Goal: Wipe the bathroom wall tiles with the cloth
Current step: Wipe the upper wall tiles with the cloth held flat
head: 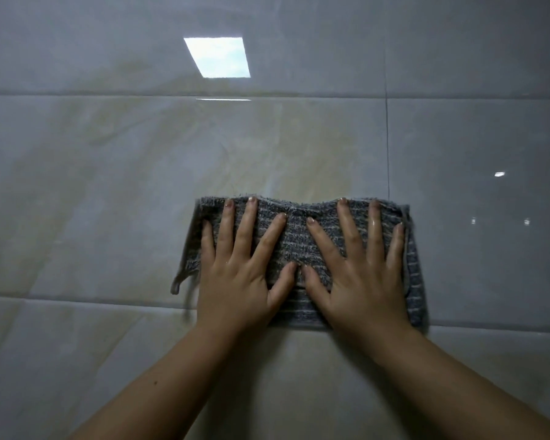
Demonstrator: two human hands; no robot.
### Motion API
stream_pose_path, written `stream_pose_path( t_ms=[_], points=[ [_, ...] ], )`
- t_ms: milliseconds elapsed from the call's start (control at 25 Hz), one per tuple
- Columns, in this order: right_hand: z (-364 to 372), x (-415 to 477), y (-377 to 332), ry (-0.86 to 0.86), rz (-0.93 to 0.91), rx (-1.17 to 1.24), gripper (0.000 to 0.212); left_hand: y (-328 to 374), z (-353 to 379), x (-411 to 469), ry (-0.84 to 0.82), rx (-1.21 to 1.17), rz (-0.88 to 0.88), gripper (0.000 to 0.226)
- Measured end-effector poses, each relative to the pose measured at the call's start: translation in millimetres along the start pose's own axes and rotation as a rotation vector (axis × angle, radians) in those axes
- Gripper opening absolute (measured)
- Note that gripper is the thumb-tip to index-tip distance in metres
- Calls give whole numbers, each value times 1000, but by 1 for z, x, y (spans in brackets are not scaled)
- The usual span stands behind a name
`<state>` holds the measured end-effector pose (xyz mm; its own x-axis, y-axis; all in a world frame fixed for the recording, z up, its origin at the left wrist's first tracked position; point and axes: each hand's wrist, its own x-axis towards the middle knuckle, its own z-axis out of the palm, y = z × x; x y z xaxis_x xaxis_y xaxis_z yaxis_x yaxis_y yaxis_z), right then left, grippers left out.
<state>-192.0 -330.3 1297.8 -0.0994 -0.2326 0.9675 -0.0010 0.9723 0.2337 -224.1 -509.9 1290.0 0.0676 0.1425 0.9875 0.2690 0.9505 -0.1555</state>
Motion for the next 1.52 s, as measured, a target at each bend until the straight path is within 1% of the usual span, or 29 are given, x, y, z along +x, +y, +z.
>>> stream_pose_path(
  t_ms=[80,160,360,440,560,680,760,880,1080,1200,1320,1400,1520],
  points=[
    [-3,5,9,-6,-23,-14,64,7,1,9,-3,-13,14,67],
    [-5,27,20,-20,12,-25,67,6,4,34,-14,-13,18,67],
    [-10,116,30,-21,96,10,68,-12,6,122,-82,15,-85,70],
    [-9,131,27,-7,92,15,68,-18,4,132,-78,7,-97,70],
    [-6,109,28,41,17,28,68,-10,1,107,-42,-27,-79,67],
    [-5,81,33,14,-25,6,67,-2,1,81,-63,-31,-53,66],
    [-9,87,35,-9,-7,-10,70,-3,1,86,-85,-28,-47,67],
    [-13,120,37,-35,69,-19,72,-6,2,115,-90,-23,-60,67],
    [-13,177,28,-19,144,-18,65,-39,2,178,-110,-25,-30,66],
    [-13,202,9,-7,153,-5,62,-61,-2,196,-122,-32,-32,68],
    [-10,186,-2,11,87,-9,61,-62,-3,176,-112,-38,-48,68],
    [-10,160,1,1,67,-43,66,-54,-2,160,-107,-29,-8,70],
    [-12,150,14,-29,181,-62,71,-44,-1,167,-109,-54,73,68]
  ],
)
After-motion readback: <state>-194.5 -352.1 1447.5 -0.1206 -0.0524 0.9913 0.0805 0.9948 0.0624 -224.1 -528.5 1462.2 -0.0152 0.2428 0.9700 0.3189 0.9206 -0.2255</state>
